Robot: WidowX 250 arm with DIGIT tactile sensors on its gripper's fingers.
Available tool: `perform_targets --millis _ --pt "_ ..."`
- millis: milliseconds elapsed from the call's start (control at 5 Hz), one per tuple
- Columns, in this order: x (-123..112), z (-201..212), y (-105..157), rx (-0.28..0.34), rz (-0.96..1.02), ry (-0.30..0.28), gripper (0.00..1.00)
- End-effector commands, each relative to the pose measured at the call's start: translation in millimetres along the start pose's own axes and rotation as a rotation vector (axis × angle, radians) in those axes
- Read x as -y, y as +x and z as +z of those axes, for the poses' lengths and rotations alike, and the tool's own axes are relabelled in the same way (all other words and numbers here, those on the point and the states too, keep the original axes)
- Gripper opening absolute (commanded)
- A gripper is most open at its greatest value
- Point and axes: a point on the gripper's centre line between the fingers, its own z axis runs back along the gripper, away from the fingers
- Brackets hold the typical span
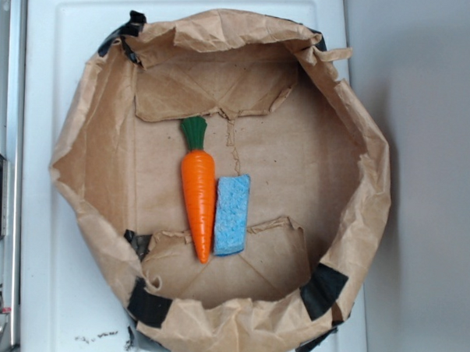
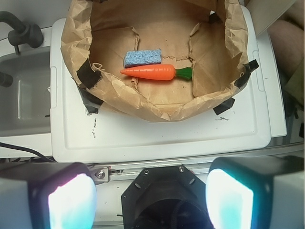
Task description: Grab the carrot.
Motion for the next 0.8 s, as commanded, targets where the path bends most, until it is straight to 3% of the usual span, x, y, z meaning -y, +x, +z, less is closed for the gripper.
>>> perform_targets --millis 0,400,600 --pt "0.0 0.0 0.0 0.0 0.0 0.0 1.0" --pt "-27.7 -1.1 99.9 0.015 -0.127 -0.051 1.0" --pt "-40.8 -10.9 122.8 0.019 -0.171 -0.084 1.0"
